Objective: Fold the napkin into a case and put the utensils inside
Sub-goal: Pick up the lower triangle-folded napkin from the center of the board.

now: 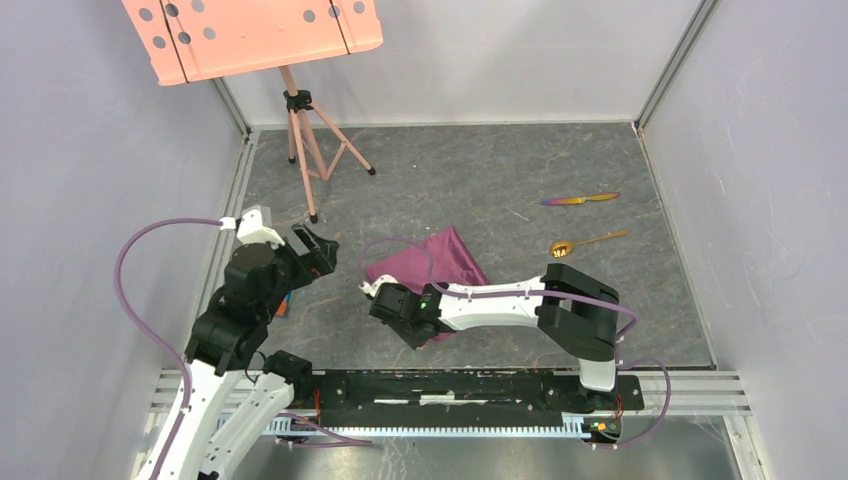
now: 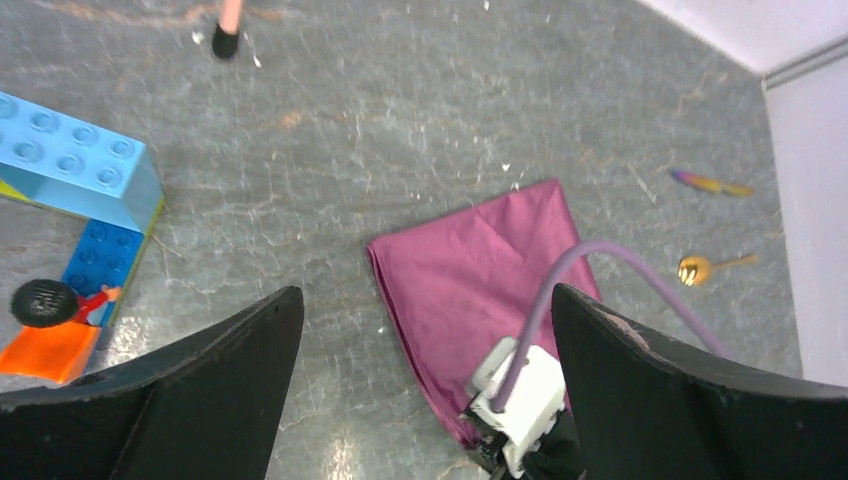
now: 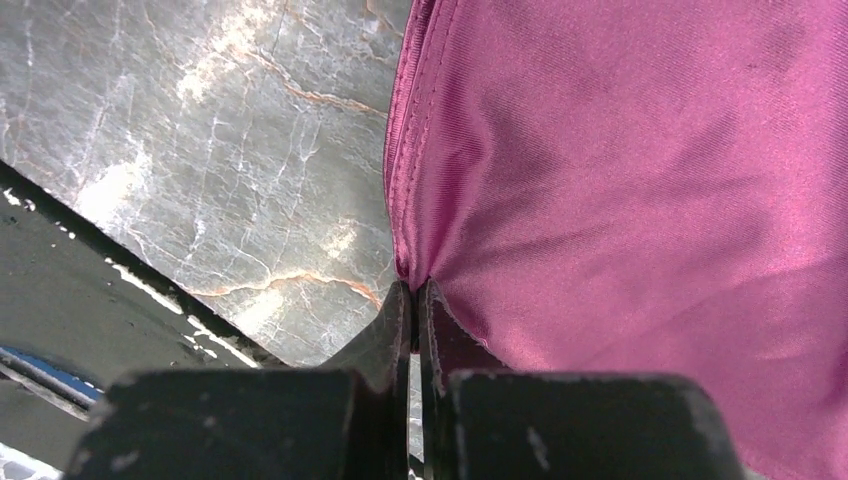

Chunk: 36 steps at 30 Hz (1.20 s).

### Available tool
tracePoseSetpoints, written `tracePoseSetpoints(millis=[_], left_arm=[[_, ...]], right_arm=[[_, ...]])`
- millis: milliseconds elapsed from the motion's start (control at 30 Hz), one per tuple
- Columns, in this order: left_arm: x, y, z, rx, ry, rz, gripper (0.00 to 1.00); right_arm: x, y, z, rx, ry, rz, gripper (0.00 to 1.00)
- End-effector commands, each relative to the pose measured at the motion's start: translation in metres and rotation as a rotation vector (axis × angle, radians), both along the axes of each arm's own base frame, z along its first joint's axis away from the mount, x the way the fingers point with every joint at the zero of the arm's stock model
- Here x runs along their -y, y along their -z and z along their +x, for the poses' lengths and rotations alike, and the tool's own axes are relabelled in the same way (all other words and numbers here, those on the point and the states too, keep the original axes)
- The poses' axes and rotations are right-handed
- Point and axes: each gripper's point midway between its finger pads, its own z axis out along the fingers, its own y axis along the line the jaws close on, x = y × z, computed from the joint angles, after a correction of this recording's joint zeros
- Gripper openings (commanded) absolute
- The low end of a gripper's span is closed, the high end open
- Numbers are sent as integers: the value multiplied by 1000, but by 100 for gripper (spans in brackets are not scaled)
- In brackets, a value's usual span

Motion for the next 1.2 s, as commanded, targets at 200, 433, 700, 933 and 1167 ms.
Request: tracePoseSetpoints(millis=[200, 433, 700, 933, 1167], left_arm=[[41, 60, 15, -238, 82, -123, 99], [90, 115, 22, -521, 119, -340, 92], [110, 162, 39, -639, -29, -521, 82], [101, 193, 55, -610, -157, -533, 73], [97, 217, 63, -590, -151, -461, 65]], right_arm=[[-9, -44, 9, 8, 20, 428, 0], [4, -52, 5, -72, 44, 603, 0], [20, -59, 13, -85, 62, 694, 0], [30, -61, 17, -90, 71, 740, 0], [34, -59, 18, -98, 67, 755, 0]])
